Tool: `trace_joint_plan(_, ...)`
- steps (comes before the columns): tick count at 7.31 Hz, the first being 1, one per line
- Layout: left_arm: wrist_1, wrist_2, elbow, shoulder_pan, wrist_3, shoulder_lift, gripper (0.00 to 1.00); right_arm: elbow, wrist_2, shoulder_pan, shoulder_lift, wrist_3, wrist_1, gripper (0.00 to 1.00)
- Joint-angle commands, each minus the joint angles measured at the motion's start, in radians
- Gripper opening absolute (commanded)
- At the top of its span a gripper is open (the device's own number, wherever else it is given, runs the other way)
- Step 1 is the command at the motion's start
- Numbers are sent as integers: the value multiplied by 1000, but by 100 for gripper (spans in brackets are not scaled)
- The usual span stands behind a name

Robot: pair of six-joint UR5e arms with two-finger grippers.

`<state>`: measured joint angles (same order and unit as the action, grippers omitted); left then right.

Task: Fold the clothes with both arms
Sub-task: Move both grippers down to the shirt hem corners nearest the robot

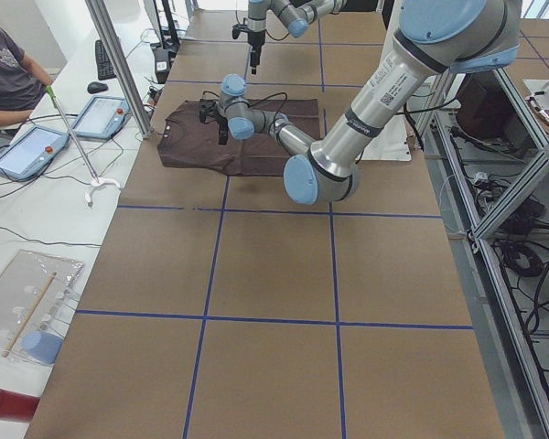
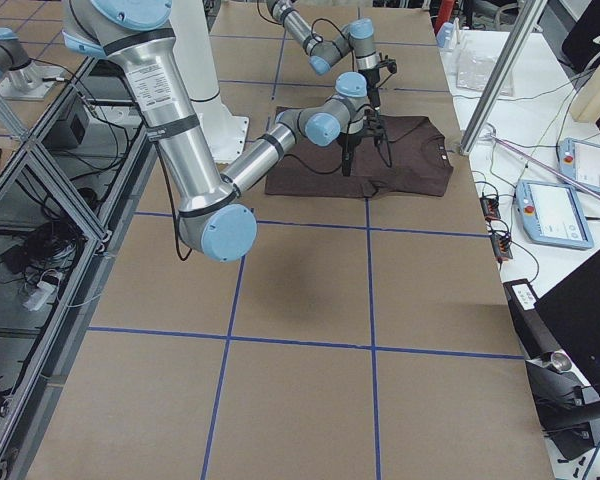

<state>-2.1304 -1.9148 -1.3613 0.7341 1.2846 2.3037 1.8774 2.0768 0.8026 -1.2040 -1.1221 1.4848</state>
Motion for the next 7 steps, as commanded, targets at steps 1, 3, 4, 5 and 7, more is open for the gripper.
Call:
trace_joint_plan(1,217,-12,-355,2,-108,-181,100,121,-116,-142,-186,-211,-161,100)
trace_joint_plan(3,254,-7,-443,2,-143,-231,100,163,-311,-369,-317,-362,-294,100)
trace_joint_plan(4,254,-4,-443,2,-143,-225,100,166,-336,-422,-324,-398,-294,100)
trace_joint_plan(5,254,-3,-443,-1,-143,-221,100,154,-359,-477,-327,-447,-294,100)
trace_joint_plan(7,253,-3,-443,1,-143,-216,100,137,-388,-519,-322,-461,-294,100)
